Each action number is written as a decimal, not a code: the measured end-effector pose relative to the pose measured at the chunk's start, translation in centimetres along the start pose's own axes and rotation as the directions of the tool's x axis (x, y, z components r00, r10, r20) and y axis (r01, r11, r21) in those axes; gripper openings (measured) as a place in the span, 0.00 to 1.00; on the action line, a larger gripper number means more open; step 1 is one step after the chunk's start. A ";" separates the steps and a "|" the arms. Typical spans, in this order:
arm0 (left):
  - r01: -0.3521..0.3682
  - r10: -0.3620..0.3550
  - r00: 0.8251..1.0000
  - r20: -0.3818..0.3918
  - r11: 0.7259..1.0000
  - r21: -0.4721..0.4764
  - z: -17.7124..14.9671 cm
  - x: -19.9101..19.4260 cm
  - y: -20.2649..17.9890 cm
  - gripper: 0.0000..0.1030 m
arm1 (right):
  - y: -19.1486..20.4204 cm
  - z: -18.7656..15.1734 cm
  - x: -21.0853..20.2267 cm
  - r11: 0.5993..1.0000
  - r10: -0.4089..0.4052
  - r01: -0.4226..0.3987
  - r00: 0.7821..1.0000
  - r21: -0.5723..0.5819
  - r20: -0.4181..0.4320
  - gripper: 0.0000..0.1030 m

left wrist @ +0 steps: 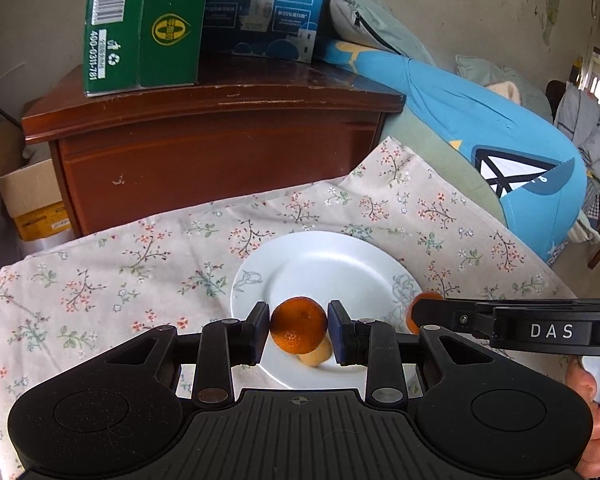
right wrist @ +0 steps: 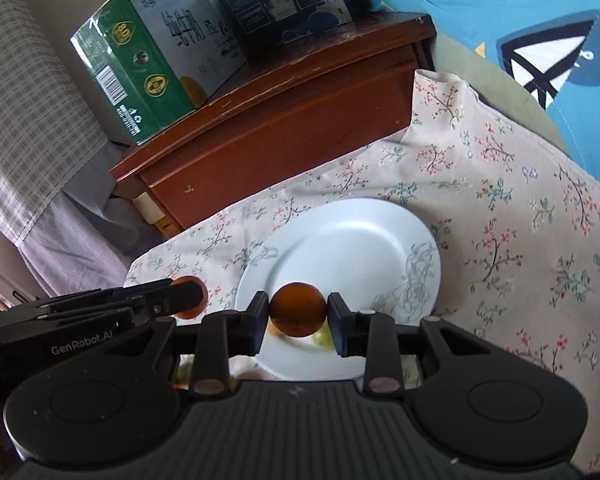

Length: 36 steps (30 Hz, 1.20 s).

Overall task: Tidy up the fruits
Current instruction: 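Carry both held oranges over the white plate, then open the left tool over the plate while the right tool releases its orange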

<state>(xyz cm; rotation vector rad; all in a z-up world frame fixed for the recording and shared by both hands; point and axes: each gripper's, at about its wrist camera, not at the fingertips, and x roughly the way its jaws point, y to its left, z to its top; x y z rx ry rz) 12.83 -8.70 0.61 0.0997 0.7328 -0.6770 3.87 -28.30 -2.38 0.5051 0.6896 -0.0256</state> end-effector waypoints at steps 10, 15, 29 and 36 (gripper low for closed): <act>0.019 -0.020 0.998 -0.058 1.000 -0.008 0.8 4.5 0.0 0.28 | -1.8 0.6 3.8 0.997 -0.061 0.065 0.995 0.047 -0.076 0.31; 0.027 -0.028 0.996 -0.086 1.000 -0.014 0.9 6.2 -0.1 0.28 | -2.2 0.6 5.0 0.996 -0.071 0.076 0.993 0.056 -0.094 0.31; -0.015 0.015 1.000 -0.014 0.998 -0.061 2.2 4.5 0.4 0.66 | -2.7 1.2 5.0 0.993 -0.056 0.061 0.997 0.098 -0.058 0.34; -0.075 0.073 0.997 -0.023 0.991 -0.108 2.7 2.2 1.8 0.75 | -2.0 1.1 4.5 0.996 -0.027 0.032 0.998 0.089 -0.058 0.39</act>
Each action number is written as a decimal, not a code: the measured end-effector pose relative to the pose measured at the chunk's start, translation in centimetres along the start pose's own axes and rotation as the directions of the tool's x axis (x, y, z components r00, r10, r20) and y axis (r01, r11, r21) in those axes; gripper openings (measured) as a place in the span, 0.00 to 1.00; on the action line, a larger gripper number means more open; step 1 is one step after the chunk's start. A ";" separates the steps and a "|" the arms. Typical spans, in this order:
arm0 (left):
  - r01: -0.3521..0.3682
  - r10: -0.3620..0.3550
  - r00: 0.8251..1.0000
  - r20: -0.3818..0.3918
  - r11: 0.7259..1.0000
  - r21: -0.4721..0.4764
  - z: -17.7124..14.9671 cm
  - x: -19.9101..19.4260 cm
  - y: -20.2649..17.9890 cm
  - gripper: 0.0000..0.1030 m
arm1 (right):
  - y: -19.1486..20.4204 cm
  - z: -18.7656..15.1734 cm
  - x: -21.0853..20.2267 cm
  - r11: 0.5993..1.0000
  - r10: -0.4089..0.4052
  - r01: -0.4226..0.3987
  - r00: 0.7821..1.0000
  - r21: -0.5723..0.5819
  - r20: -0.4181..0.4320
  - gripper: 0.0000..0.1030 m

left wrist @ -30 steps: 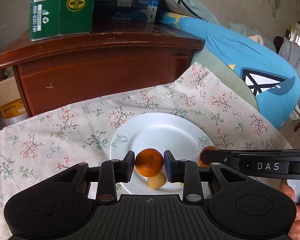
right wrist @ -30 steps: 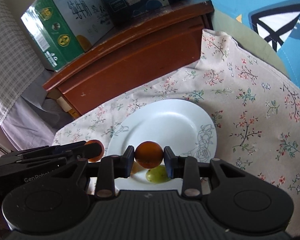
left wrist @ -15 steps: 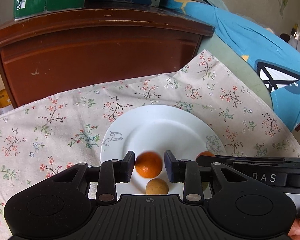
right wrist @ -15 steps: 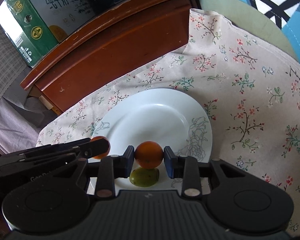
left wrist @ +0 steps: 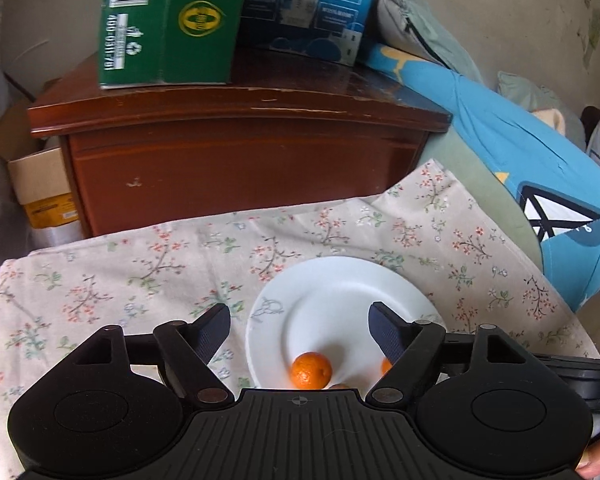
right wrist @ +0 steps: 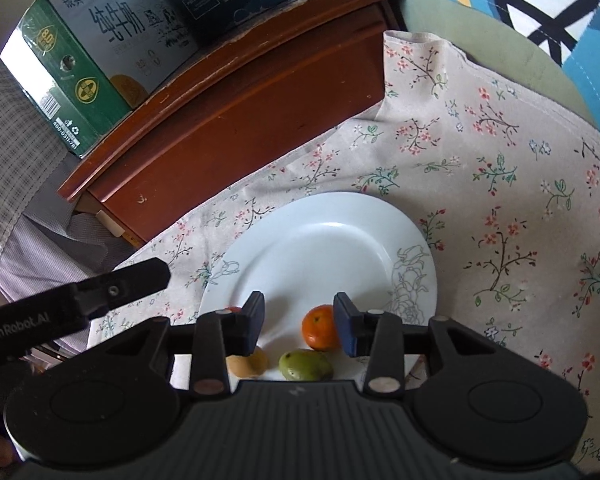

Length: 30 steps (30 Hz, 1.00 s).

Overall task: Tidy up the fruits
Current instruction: 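Open the left tool over the plate while the right tool releases its orange, then move both tools back toward the green fruits at the cluster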

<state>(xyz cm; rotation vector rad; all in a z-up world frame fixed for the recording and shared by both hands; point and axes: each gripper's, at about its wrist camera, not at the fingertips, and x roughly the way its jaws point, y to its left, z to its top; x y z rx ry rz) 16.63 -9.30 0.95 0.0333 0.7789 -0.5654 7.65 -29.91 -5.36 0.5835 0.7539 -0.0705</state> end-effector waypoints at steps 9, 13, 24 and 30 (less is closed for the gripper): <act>-0.090 0.089 0.996 -0.021 0.996 -0.025 -1.4 -2.6 2.1 0.75 | 2.2 -1.7 -1.4 0.995 0.006 -0.008 1.000 -0.102 -0.020 0.43; -0.118 0.116 0.993 -0.034 0.992 -0.045 -2.6 -3.7 2.9 0.75 | 2.7 -2.7 -1.9 0.992 0.001 -0.006 0.999 -0.124 -0.039 0.43; -0.180 0.177 0.984 -0.037 0.977 -0.112 -4.9 -6.6 5.4 0.75 | 3.7 -6.1 -3.7 0.991 0.024 -0.033 0.997 -0.127 -0.072 0.43; -0.213 0.205 0.977 -0.060 0.962 -0.171 -6.2 -7.4 7.2 0.75 | 4.9 -8.4 -4.6 0.984 0.047 -0.062 0.994 -0.166 -0.095 0.43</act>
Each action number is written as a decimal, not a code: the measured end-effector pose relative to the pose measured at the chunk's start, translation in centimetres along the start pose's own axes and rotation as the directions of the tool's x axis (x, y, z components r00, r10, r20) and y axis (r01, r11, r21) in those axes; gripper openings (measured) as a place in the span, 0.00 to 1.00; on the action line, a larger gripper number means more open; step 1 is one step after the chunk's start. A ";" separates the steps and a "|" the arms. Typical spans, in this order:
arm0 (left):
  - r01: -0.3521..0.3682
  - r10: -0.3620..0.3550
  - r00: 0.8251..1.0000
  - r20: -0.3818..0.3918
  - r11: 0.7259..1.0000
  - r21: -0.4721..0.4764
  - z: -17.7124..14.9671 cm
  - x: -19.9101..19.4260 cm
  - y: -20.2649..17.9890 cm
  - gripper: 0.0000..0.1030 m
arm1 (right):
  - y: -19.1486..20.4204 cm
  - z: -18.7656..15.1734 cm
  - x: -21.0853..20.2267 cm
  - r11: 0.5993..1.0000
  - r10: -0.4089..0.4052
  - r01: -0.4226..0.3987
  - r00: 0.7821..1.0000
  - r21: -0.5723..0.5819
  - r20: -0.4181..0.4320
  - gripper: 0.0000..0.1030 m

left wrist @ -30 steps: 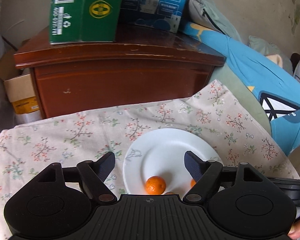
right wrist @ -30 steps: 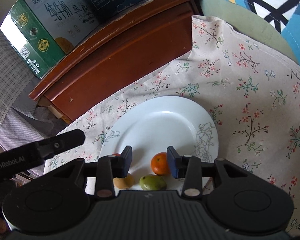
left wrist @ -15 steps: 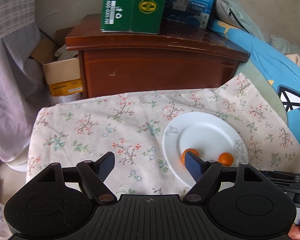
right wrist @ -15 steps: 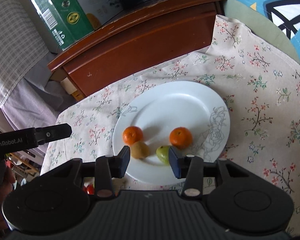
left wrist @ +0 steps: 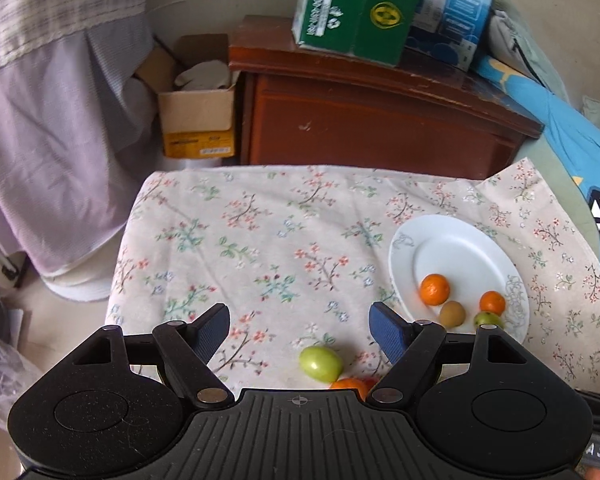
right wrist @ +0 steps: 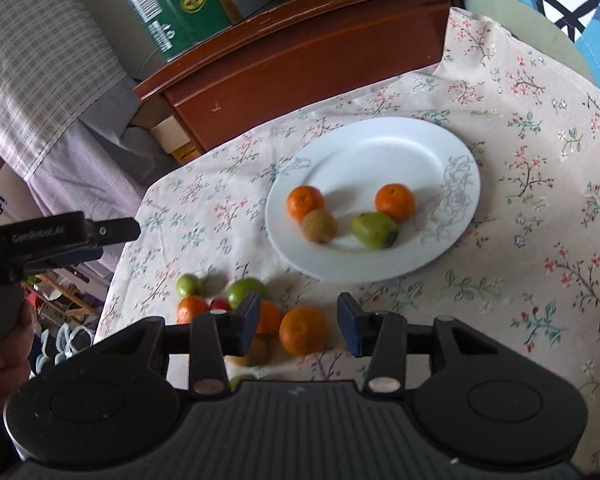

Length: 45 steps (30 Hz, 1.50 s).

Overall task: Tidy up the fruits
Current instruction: 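Move both tools back toward the green fruits at the cluster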

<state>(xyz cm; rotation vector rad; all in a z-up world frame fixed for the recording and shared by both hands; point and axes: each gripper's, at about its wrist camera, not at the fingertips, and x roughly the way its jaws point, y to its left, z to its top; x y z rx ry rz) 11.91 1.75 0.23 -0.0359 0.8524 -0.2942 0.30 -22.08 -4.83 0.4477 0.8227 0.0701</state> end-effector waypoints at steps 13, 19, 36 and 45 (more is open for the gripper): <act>-0.066 0.068 0.995 -0.072 0.997 0.038 -2.2 1.8 0.9 0.75 | 2.7 -4.0 1.2 0.994 0.029 -0.039 0.995 -0.098 -0.093 0.43; -0.036 0.040 0.997 -0.059 0.997 0.063 -2.6 2.7 0.6 0.75 | 3.3 -4.6 2.1 0.988 0.025 -0.038 0.996 -0.149 -0.089 0.43; 0.016 -0.015 0.996 -0.087 1.000 0.004 -3.4 5.7 -0.7 0.59 | 4.9 -5.8 3.3 0.953 -0.029 0.010 0.998 -0.304 -0.060 0.32; 0.079 -0.080 0.993 -0.090 0.997 -0.019 -3.6 6.3 -1.1 0.35 | 4.8 -5.5 3.4 0.960 -0.023 0.005 0.998 -0.280 -0.060 0.29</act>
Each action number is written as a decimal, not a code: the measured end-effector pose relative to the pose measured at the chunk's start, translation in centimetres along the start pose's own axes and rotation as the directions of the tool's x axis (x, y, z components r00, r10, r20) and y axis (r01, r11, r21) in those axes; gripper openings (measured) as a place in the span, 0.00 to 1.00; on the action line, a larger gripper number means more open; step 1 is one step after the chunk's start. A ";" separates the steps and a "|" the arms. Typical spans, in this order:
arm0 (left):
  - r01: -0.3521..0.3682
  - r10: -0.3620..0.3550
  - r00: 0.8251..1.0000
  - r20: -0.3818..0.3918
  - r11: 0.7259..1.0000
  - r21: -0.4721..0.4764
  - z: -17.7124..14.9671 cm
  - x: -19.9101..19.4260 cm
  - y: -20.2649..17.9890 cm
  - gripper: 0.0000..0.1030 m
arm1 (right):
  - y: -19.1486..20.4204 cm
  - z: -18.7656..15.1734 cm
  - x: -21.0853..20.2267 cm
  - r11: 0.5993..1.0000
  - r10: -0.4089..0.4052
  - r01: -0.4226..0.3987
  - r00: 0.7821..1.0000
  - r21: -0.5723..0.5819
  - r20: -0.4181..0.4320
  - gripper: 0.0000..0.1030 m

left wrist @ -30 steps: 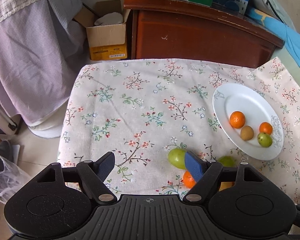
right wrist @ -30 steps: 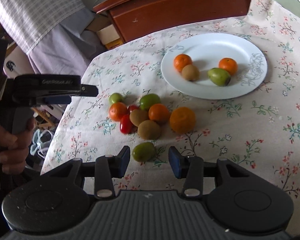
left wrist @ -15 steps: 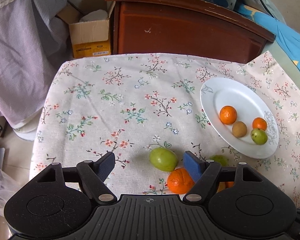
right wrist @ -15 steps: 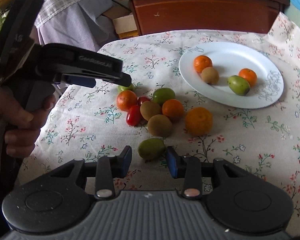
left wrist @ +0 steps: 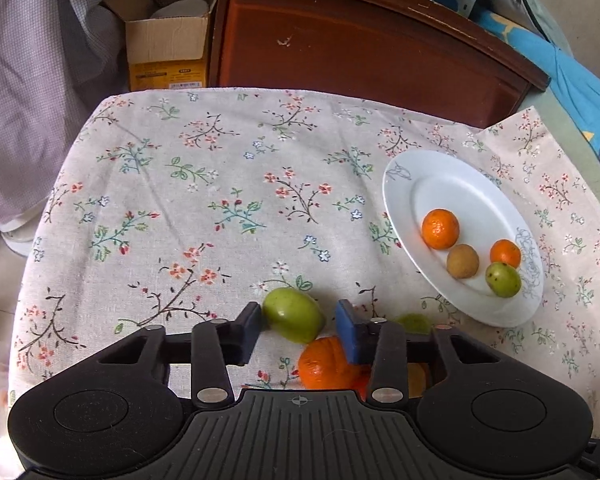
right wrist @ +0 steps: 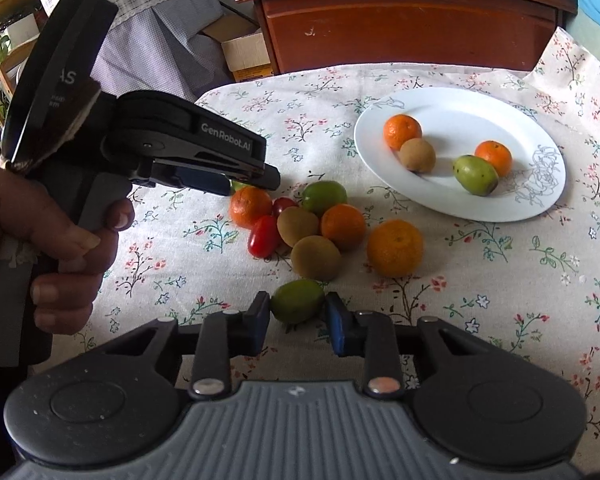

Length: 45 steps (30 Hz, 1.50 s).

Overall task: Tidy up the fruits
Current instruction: 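Move both tools back toward the green fruits at the cluster, then grasp a green fruit with the left tool while the right tool grasps another green fruit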

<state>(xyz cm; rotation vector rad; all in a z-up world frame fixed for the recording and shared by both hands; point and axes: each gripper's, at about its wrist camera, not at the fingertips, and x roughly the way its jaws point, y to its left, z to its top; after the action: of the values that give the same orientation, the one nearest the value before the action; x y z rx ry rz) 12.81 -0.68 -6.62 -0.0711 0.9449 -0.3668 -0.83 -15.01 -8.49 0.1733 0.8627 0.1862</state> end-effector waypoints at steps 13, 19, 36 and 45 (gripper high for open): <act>-0.012 0.012 1.000 0.017 1.000 0.012 0.0 -0.4 -0.2 0.29 | -0.3 0.1 -0.1 0.999 0.008 -0.008 1.000 0.037 -0.002 0.29; -0.016 0.014 0.999 0.040 0.999 0.038 0.1 -1.2 -0.7 0.24 | -1.0 0.4 -0.2 0.995 0.017 -0.017 1.000 0.096 -0.001 0.29; -0.013 0.013 0.999 0.029 1.000 -0.003 0.0 0.1 -0.4 0.26 | -1.0 0.4 -0.2 0.994 0.013 -0.012 1.000 0.111 -0.006 0.29; -0.031 0.027 0.995 0.098 0.999 0.043 0.4 -1.7 -1.4 0.26 | -1.3 0.7 -0.5 0.991 0.013 -0.014 1.000 0.130 0.008 0.29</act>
<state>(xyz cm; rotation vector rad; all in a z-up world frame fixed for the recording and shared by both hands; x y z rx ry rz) 11.88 -1.47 -4.74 -0.0340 0.8404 -0.3543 -0.51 -16.41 -7.94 0.3018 0.8675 0.1418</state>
